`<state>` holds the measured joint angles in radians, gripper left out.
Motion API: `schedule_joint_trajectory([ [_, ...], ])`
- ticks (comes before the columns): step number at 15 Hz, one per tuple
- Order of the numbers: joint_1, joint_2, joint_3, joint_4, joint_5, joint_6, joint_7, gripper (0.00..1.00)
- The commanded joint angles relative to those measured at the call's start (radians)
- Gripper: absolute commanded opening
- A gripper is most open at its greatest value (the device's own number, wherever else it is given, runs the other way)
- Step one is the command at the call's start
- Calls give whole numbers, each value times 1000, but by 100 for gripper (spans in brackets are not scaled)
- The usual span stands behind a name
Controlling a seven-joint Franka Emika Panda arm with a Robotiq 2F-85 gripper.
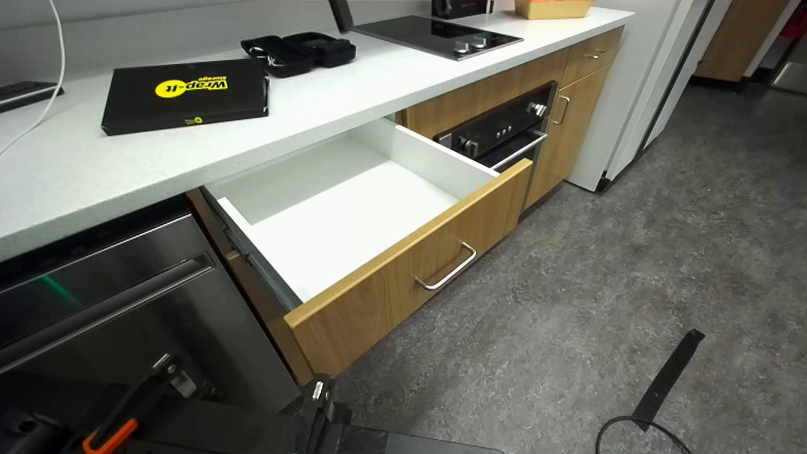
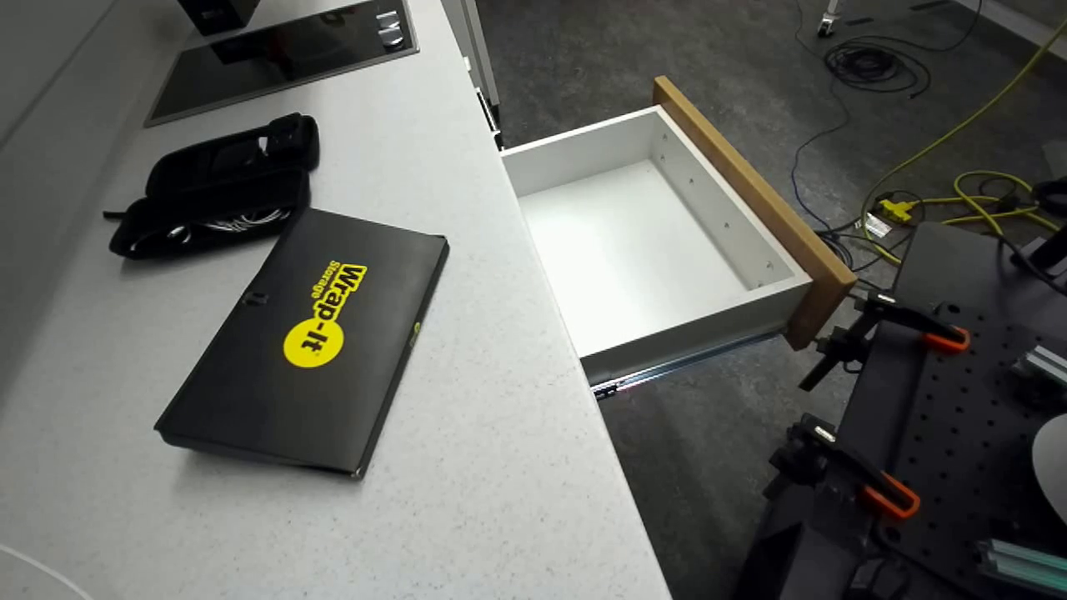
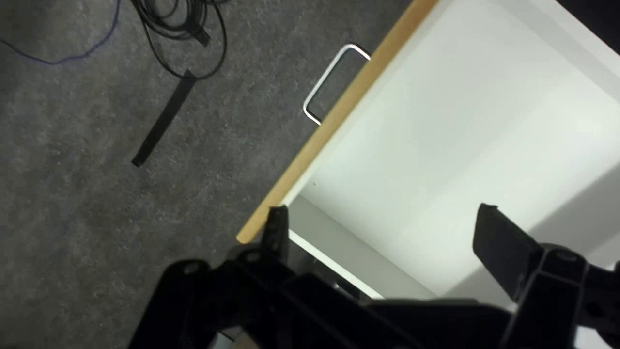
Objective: Close the left kitchen drawer
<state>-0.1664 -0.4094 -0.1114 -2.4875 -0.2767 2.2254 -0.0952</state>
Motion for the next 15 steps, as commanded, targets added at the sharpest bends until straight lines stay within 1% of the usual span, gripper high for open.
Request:
schedule_joint_trajectory([
  [1,-87,91,-34,-37,-132,74,47,100],
  [4,-142,167,-71,-35,-215,105,89,100],
  [5,-138,166,-86,-27,-194,83,62,100],
  [6,-120,146,-80,-39,-173,72,51,100],
  [8,-128,165,-94,-34,-172,70,50,100],
  [11,-128,166,-93,-30,-172,70,50,100],
  [13,-144,202,-85,-38,-224,132,124,100],
  [15,-161,252,-106,-29,-245,168,145,100],
])
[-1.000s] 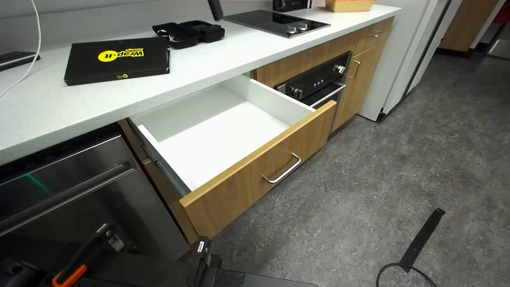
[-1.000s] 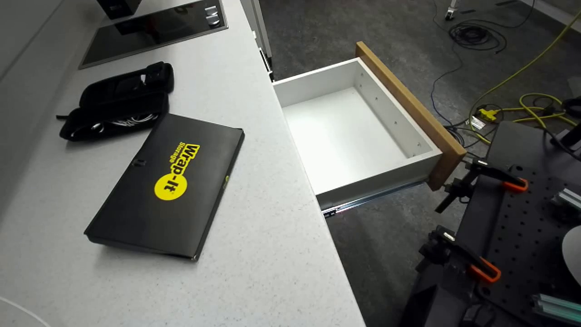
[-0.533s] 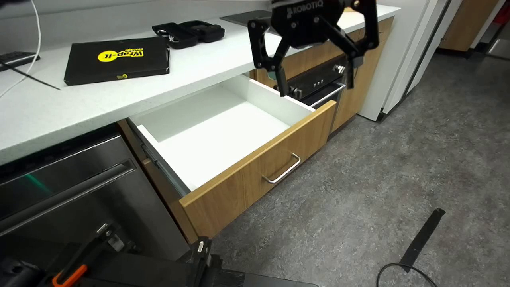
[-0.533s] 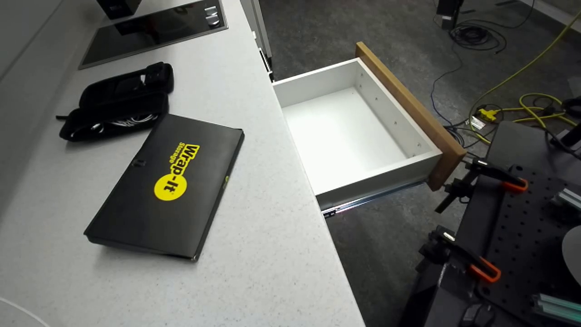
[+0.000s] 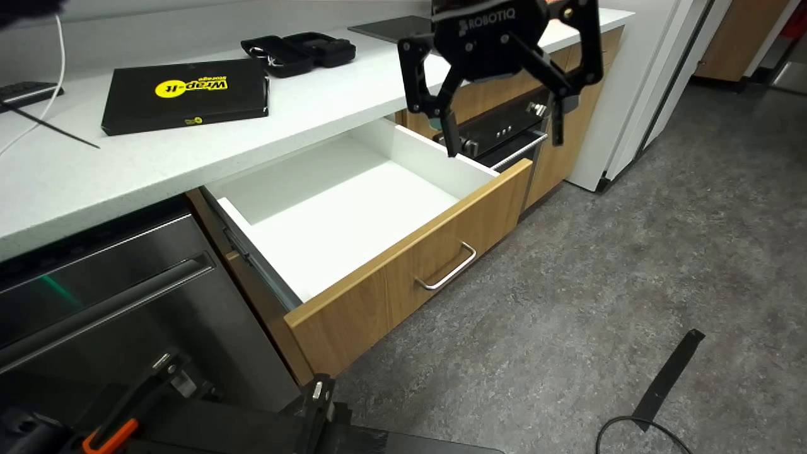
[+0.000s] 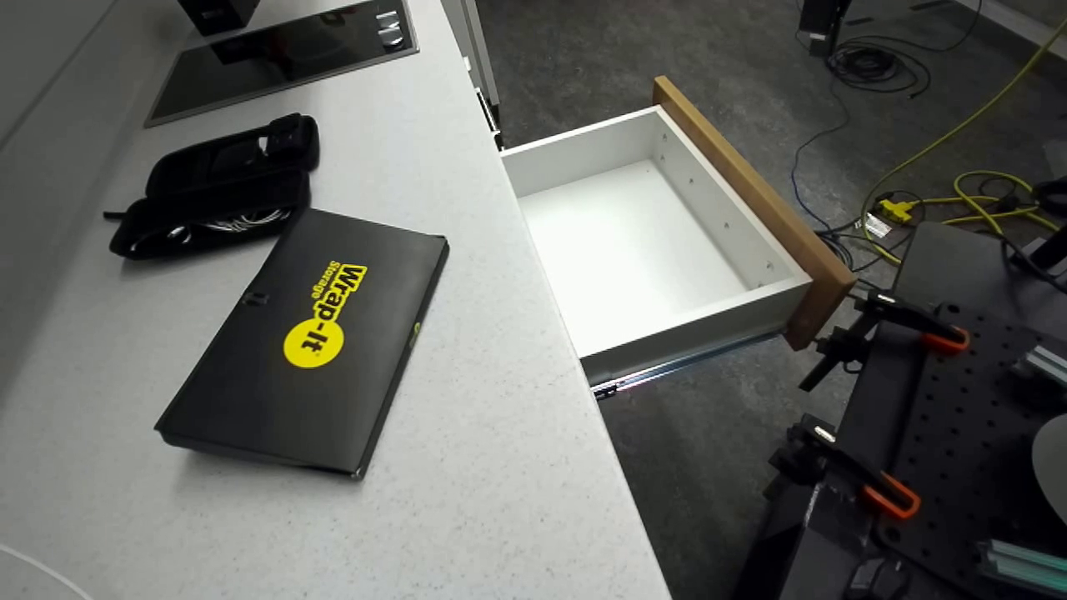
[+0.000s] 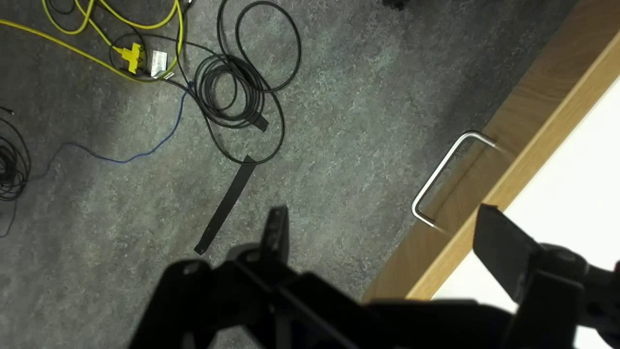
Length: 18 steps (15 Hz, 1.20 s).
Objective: Close the left kitchen drawer
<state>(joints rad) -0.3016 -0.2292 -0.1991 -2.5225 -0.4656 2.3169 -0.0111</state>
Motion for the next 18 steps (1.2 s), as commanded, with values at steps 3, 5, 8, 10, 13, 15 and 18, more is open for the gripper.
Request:
schedule_joint_trajectory([
  [3,-53,163,-45,41,-116,137,142,100],
  [5,-62,234,-68,71,-144,172,192,100],
  [8,-50,357,-98,130,-160,204,267,100],
  [10,-34,448,-115,180,-151,217,313,100],
  [13,-3,582,-141,263,-135,227,374,100],
  [15,12,655,-149,312,-98,234,388,100],
  [18,26,741,-145,378,-29,228,362,100],
])
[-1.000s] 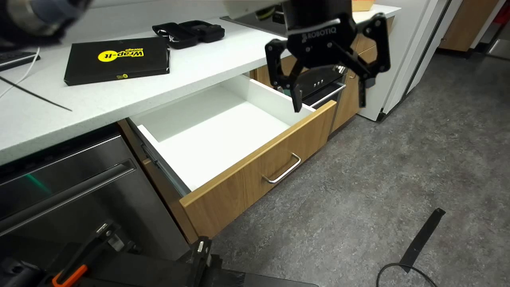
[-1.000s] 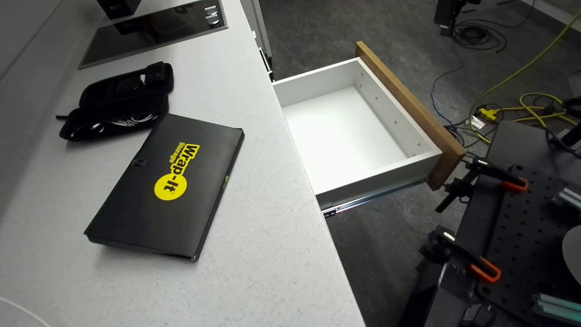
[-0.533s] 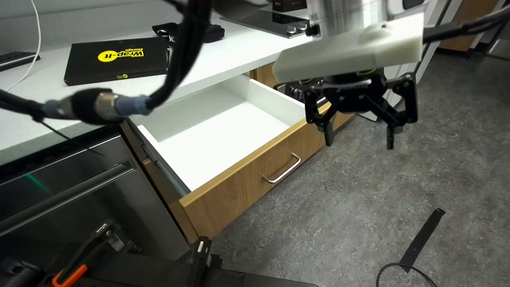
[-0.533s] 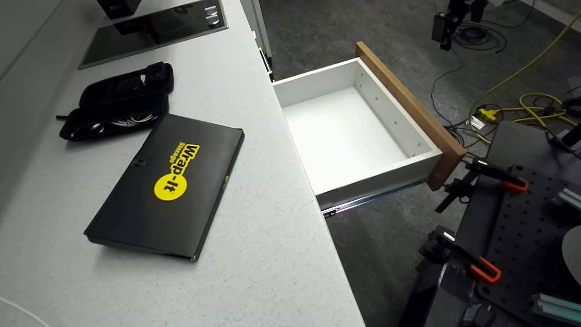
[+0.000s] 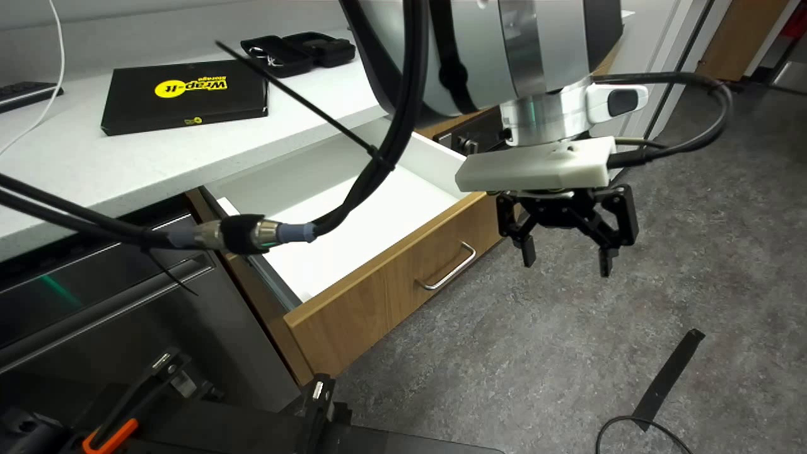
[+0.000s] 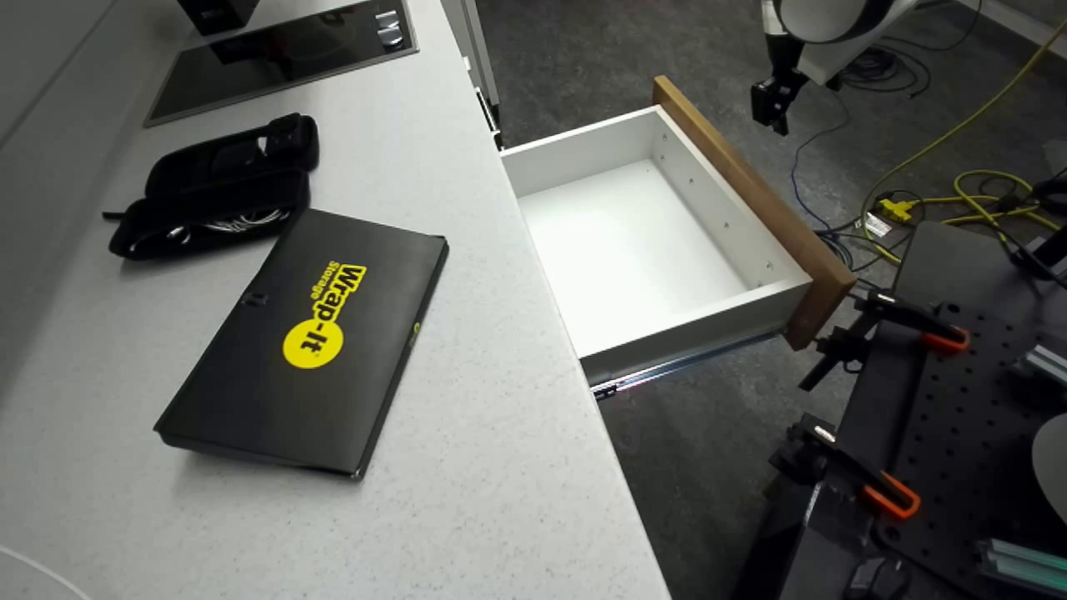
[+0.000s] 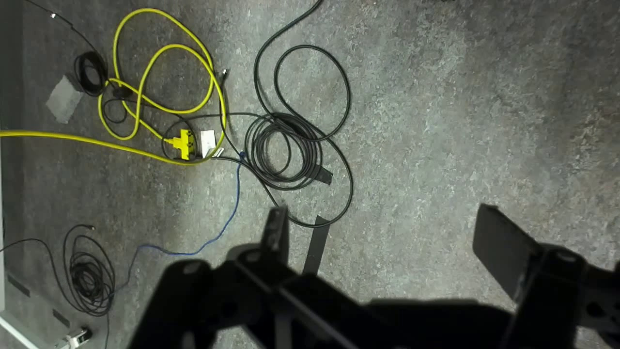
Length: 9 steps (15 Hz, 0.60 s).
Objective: Close the left kitchen drawer
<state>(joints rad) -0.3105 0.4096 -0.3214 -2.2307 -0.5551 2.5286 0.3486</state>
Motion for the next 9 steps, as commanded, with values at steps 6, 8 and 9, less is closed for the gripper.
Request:
schedule_joint_trajectory([
  [6,52,221,2,200,211,-17,-62,100],
  [8,64,249,2,228,232,-18,-74,100],
  [9,64,256,10,237,244,-24,-94,100],
])
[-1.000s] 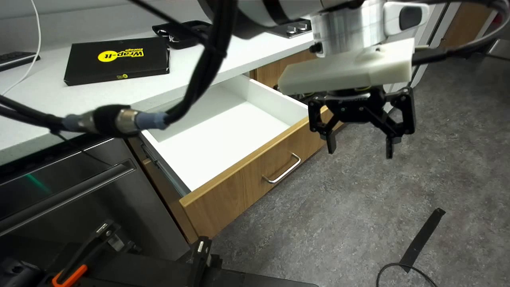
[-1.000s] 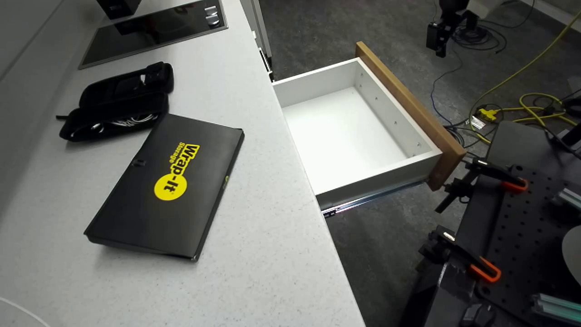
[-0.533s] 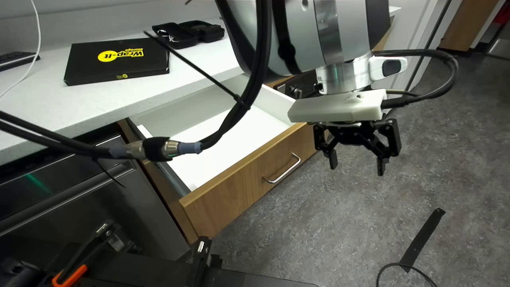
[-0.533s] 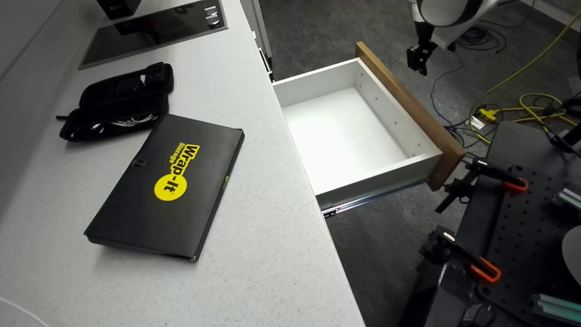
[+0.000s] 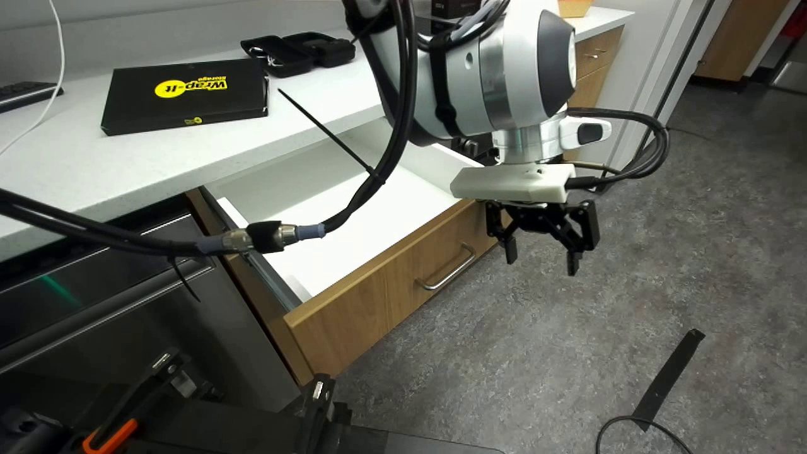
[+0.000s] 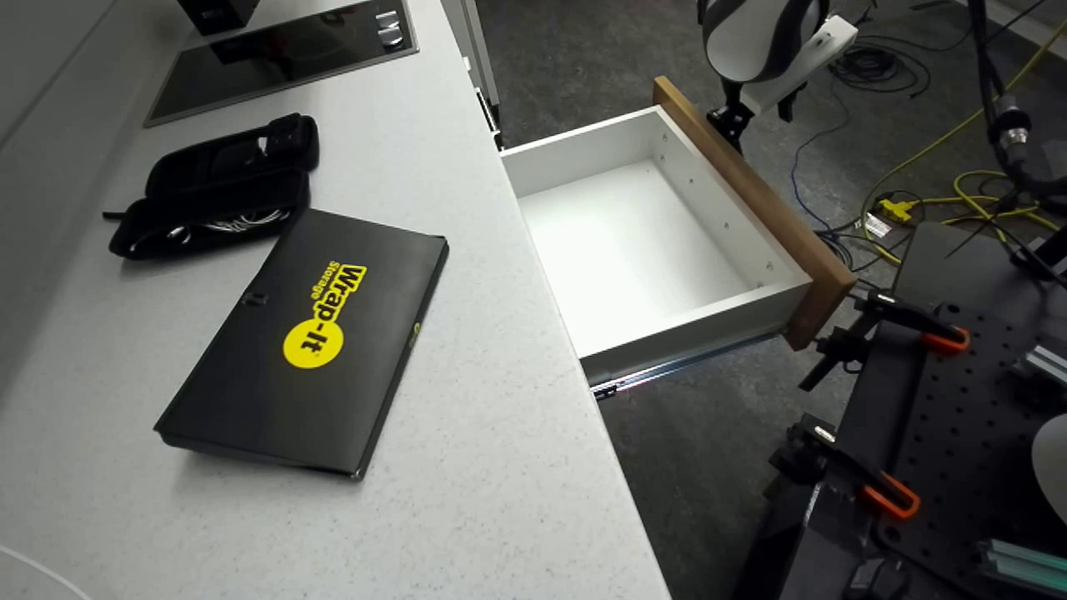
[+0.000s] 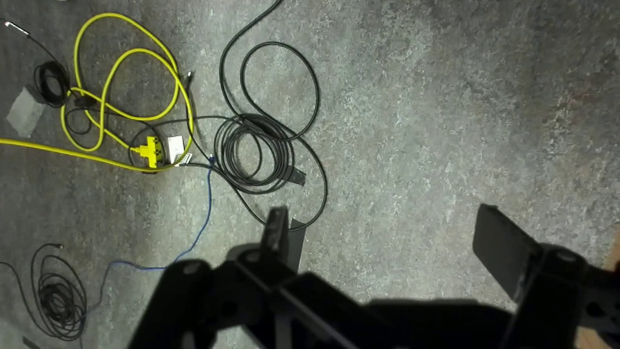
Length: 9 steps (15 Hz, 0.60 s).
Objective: Close the left kitchen drawer
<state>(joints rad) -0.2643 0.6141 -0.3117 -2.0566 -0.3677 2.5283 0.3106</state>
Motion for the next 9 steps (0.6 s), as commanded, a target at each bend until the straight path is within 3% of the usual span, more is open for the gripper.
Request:
schedule_joint_trajectory([
  [1,24,58,1,70,61,-22,-62,100],
  [9,80,25,35,51,49,-12,-150,100],
])
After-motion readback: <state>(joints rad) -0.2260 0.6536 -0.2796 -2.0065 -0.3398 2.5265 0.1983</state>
